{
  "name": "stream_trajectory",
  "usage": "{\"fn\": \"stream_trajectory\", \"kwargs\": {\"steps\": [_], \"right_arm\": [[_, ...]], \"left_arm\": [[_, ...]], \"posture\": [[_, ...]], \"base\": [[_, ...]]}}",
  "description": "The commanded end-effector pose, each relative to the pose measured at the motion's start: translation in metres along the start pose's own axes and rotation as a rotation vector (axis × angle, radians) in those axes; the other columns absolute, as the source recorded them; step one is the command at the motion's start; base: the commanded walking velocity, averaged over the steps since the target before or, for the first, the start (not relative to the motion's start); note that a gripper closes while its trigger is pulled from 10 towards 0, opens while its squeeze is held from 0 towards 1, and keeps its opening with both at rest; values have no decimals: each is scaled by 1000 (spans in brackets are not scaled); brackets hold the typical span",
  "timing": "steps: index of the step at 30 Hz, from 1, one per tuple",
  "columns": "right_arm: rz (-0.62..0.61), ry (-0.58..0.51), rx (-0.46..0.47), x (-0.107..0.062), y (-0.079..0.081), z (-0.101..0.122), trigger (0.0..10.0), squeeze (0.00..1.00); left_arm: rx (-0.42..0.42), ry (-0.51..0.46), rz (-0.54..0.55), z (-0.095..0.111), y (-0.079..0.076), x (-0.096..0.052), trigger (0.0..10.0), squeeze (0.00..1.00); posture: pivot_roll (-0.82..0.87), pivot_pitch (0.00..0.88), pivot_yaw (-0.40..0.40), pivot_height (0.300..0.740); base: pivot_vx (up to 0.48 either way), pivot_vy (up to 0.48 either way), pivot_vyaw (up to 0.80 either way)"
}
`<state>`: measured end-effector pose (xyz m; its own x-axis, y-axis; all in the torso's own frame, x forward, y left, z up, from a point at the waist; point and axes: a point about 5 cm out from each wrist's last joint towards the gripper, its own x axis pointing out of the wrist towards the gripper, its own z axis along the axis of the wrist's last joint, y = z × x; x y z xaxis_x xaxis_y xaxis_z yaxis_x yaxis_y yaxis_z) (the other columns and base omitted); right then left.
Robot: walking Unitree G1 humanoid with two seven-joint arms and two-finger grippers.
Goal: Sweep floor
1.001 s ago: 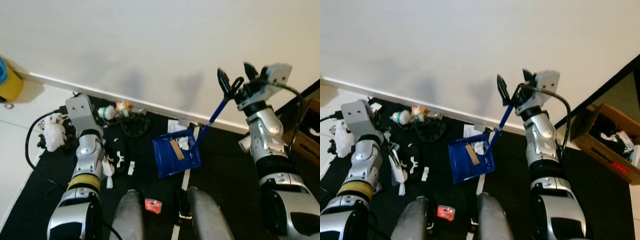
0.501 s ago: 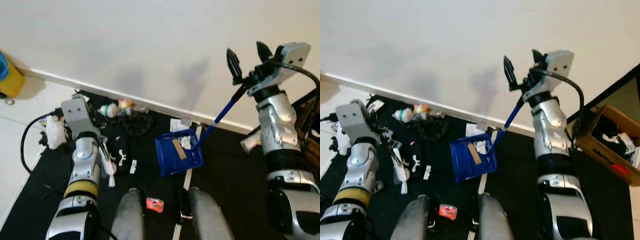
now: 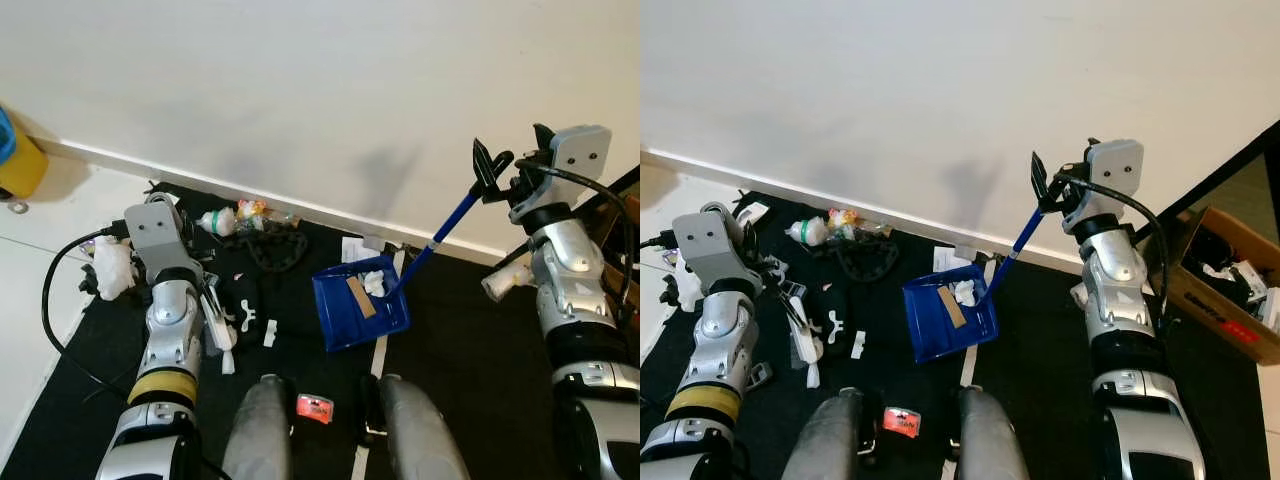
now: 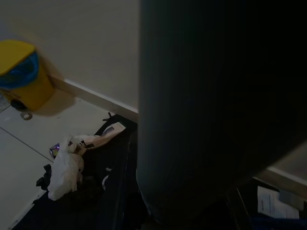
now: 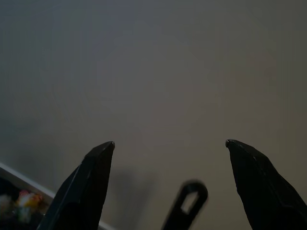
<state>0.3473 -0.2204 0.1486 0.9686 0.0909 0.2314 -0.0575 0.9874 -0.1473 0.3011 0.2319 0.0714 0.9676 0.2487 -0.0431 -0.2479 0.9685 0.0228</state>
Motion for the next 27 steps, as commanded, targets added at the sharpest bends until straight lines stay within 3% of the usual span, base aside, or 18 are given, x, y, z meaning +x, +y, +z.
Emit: {"fn": "stream_trajectory", "kwargs": {"steps": [1, 2, 3, 6, 17, 27], "right_arm": [[-34, 45, -8, -3, -6, -9, 10000, 0], [-37, 50, -9, -3, -6, -10, 10000, 0], [-55, 85, -1, -1, -7, -14, 10000, 0], [-103, 139, 18, 1, -10, -21, 10000, 0], [-136, 170, 67, 14, -15, -19, 10000, 0], [-153, 205, 144, 18, -14, -21, 10000, 0]], "left_arm": [[-30, 76, -6, -13, -3, -6, 10000, 0], [-34, 74, -2, -13, -2, -5, 10000, 0], [-24, 70, -2, -11, 0, -4, 10000, 0], [-2, 55, -4, -7, 3, -3, 10000, 0], [26, -60, 50, 25, 23, 9, 10000, 0], [32, -104, 78, 37, 38, 7, 10000, 0]], "posture": [[10, 226, -63, 740], [10, 226, -63, 740], [11, 281, -67, 740], [27, 284, -73, 740], [70, 395, -110, 740], [80, 432, -121, 740]], "base": [[0, 0, 0], [0, 0, 0], [0, 0, 0], [0, 0, 0], [0, 0, 0], [0, 0, 0]]}}
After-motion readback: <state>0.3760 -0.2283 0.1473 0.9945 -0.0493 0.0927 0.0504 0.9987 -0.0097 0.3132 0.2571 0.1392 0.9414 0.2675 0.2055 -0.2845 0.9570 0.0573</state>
